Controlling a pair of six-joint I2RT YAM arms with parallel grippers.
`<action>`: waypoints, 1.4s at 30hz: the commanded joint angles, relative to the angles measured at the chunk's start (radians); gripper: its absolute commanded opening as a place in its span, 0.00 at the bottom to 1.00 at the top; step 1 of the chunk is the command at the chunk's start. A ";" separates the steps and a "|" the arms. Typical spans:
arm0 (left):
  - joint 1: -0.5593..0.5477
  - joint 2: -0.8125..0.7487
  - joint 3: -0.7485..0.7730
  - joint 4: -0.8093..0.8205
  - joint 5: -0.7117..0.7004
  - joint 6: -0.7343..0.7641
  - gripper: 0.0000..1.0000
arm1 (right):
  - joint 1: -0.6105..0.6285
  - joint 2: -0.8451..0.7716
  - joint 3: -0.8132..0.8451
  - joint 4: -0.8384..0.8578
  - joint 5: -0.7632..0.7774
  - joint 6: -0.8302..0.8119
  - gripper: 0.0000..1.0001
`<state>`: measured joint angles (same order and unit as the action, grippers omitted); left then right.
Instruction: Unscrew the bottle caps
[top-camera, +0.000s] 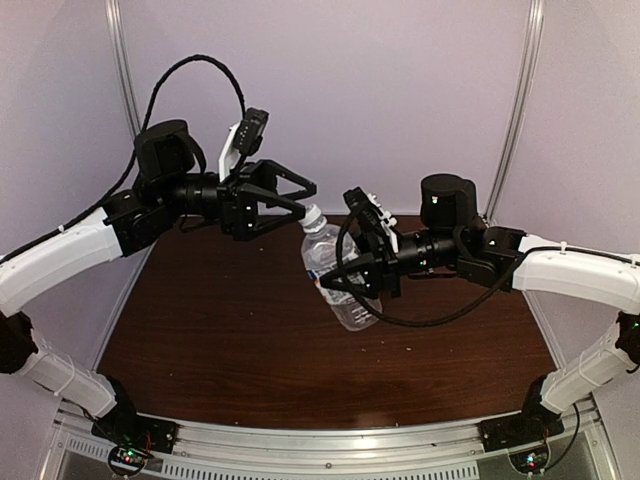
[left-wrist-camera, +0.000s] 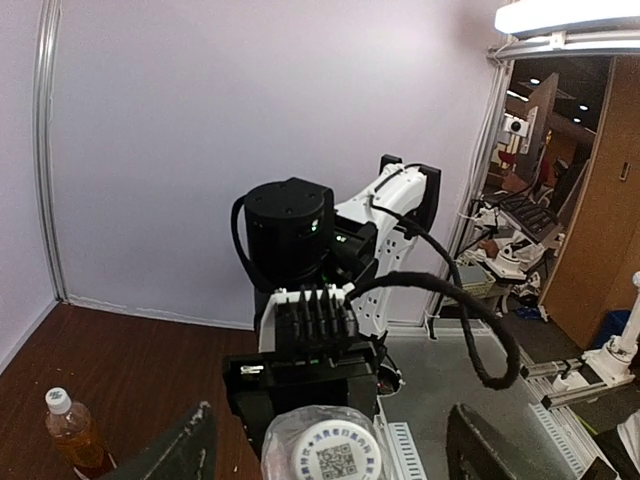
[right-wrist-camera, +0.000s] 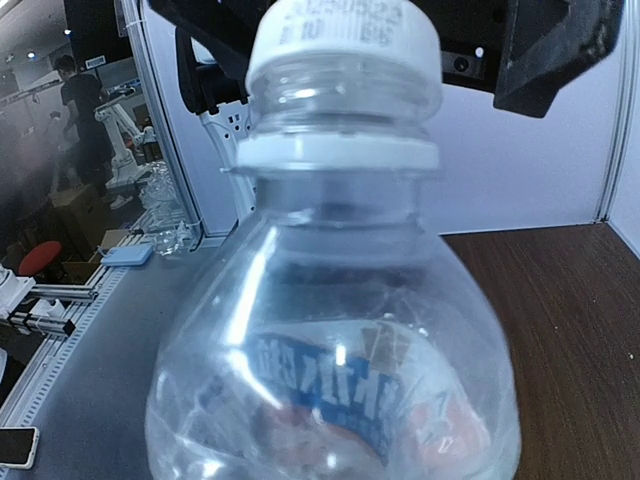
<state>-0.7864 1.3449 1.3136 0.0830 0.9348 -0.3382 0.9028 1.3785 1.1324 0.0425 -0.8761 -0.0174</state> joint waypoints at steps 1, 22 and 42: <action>0.003 0.036 -0.001 0.077 0.064 -0.001 0.77 | -0.004 0.001 0.024 0.040 -0.032 0.014 0.41; 0.001 0.056 -0.052 0.164 0.123 -0.089 0.49 | -0.004 0.000 0.017 0.032 -0.006 0.006 0.40; 0.002 0.017 -0.048 0.128 0.024 -0.108 0.22 | -0.005 -0.010 0.016 -0.002 0.108 -0.010 0.40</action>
<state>-0.7864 1.3987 1.2644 0.2180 1.0271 -0.4442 0.9028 1.3785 1.1324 0.0414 -0.8558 -0.0242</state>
